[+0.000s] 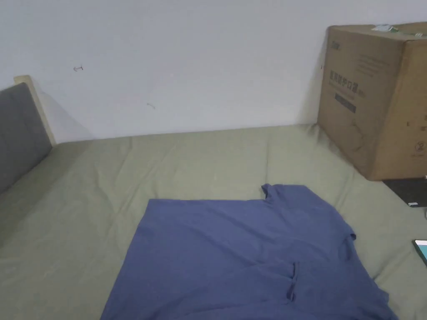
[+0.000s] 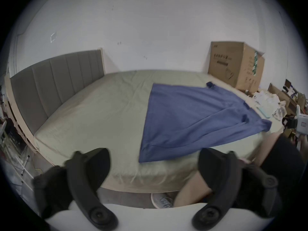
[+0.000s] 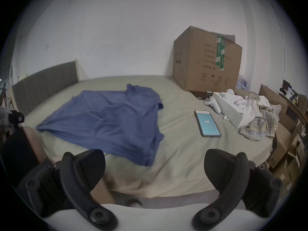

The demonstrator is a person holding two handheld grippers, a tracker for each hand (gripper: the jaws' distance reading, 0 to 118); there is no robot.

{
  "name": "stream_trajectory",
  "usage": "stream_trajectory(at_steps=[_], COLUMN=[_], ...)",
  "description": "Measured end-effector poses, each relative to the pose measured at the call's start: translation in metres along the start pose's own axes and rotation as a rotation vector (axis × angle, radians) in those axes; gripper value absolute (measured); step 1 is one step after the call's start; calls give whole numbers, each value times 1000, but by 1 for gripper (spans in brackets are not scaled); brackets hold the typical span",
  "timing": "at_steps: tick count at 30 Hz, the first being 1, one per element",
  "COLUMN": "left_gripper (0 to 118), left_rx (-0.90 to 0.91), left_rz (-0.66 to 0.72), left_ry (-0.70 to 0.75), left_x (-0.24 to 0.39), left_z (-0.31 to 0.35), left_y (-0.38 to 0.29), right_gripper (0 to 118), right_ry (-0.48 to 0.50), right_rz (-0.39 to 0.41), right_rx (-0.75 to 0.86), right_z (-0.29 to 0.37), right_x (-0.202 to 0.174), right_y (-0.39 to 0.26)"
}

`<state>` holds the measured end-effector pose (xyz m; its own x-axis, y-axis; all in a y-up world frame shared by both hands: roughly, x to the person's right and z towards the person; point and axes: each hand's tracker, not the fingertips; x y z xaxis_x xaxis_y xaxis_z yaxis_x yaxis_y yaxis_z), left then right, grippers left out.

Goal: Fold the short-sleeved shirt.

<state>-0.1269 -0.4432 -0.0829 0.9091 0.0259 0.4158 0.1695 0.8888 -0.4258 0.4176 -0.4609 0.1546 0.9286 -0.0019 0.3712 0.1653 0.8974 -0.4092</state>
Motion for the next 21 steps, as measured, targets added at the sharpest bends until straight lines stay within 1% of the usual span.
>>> stream_trajectory(at_steps=[1, 2, 3, 4, 5, 6, 7, 8, 9, 10, 11, 12, 13, 14, 15, 16, 18, 19, 20, 21], left_gripper=[68, 35, 7, 3, 2, 1, 1, 2, 2, 3, 13, 42, 85, 102, 103, 100, 99, 86, 64, 59], left_rx=[31, 58, 77, 83, 73, 50, 40, 29, 12, -15, -46, -45, -80, -136, -172, -192, -246, -288, -309, -343], left_rz=[13, 17, 19, 28, 52, 68, 45, 7, -40, -63, -64, -52, -45, -35, -26, -28, -48, -36, 6, 40], left_ry=[7, 37, 61, 92, 58, 17, 30, 39, 44, 41, 48, 61, 64, 48, 52, 76, 127, 136, 106, 83], left_x=[6, 11, 15, 18, 17, 17, 16, 15, 12, 8, 3, 0, -5, -12, -16, -19, -23, -26, -29, -31], left_z=[14, 24, 30, 38, 41, 40, 32, 24, 13, -1, -21, -34, -50, -69, -84, -98, -122, -134, -141, -147], left_y=[-2, -6, -10, -13, -15, -16, -17, -19, -18, -17, -16, -15, -14, -14, -15, -15, -17, -17, -19, -19], right_gripper=[106, 79, 29, 0, 0, 0, 0, 0, 0, 0, 0, 0, 0, 0, 0, 0, 0, 0, 0, 0], right_ry=[-7, -19, -34, -98, -88, 20, 12, -14, -8, -3, -3, 3, 18, 32, 31, 37, 46, 48, 50, 50], right_rz=[7, 9, 8, -7, -42, -95, -77, -33, 29, 69, 79, 63, 53, 43, 41, 41, 40, 45, 52, 58], right_rx=[42, 74, 66, 56, 60, 44, 25, 10, -4, -18, -29, -27, -32, -33, -31, -30, -40, -44, -50, -53], right_z=[16, 29, 37, 42, 45, 44, 43, 40, 35, 29, 23, 23, 18, 14, 11, 12, 5, 3, 3, 1], right_x=[-6, -11, -17, -20, -15, -10, -14, -20, -21, -21, -20, -28, -28, -28, -29, -36, -38, -41, -44, -45], right_y=[-3, -5, -9, -17, -23, -28, -27, -25, -26, -27, -26, -17, -15, -14, -14, -5, -5, -2, 0, -1])
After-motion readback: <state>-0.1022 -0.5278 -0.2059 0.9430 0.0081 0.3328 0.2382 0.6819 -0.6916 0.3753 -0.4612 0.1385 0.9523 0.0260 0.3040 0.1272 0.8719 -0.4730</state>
